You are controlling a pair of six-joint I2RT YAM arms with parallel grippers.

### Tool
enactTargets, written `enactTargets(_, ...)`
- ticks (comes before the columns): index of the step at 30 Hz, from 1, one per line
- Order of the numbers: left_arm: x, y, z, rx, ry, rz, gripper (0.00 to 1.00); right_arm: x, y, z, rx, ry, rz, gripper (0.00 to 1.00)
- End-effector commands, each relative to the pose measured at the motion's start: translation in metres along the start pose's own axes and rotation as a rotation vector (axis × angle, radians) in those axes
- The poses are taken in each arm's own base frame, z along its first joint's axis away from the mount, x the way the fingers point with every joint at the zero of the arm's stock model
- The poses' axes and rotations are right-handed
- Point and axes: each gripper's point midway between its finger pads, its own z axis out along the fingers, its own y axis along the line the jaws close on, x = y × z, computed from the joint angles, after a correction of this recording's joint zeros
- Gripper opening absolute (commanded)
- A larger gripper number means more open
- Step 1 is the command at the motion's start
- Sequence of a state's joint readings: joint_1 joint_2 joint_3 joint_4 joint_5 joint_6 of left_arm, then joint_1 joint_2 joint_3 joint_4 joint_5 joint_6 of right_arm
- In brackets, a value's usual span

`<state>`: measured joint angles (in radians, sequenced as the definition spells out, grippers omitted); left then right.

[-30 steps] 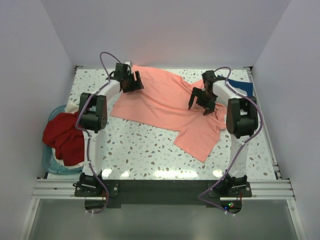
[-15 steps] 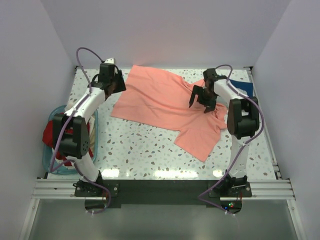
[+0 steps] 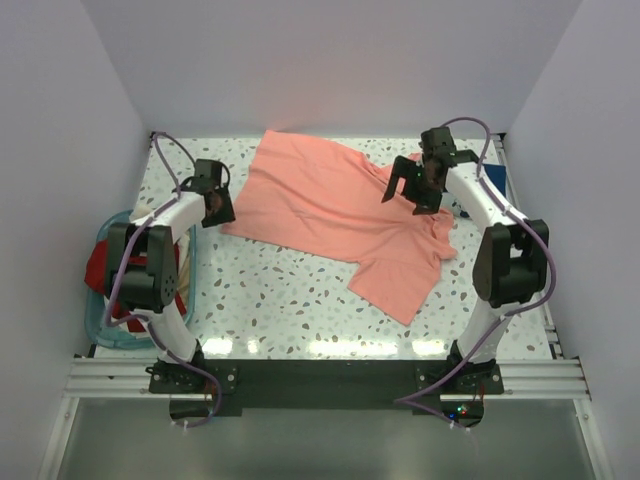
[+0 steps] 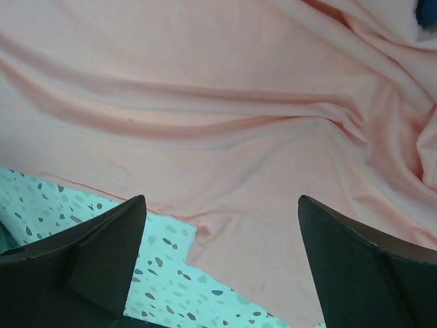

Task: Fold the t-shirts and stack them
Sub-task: Fold the tshirt

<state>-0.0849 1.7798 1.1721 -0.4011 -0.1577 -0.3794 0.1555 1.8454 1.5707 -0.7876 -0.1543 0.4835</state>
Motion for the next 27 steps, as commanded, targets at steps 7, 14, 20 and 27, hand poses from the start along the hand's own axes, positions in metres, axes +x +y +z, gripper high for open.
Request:
enactTargets(7,0.004,0.015,0.023,-0.057,0.008,-0.023,0.38,0.017,-0.004,-0.023,-0.019,-0.019,0.032,0.95)
enactTargets(14,0.013,0.015,0.032,-0.051,0.035,-0.026,0.4,0.025,-0.011,-0.031,0.004,-0.019,0.03,0.95)
enactTargets(20,0.028,0.012,0.034,-0.019,0.067,-0.026,0.24,0.039,-0.023,-0.04,0.044,-0.006,0.01,0.95)
enactTargets(27,0.032,0.007,0.028,0.032,0.078,-0.029,0.02,0.117,-0.05,-0.037,0.124,0.131,-0.015,0.94)
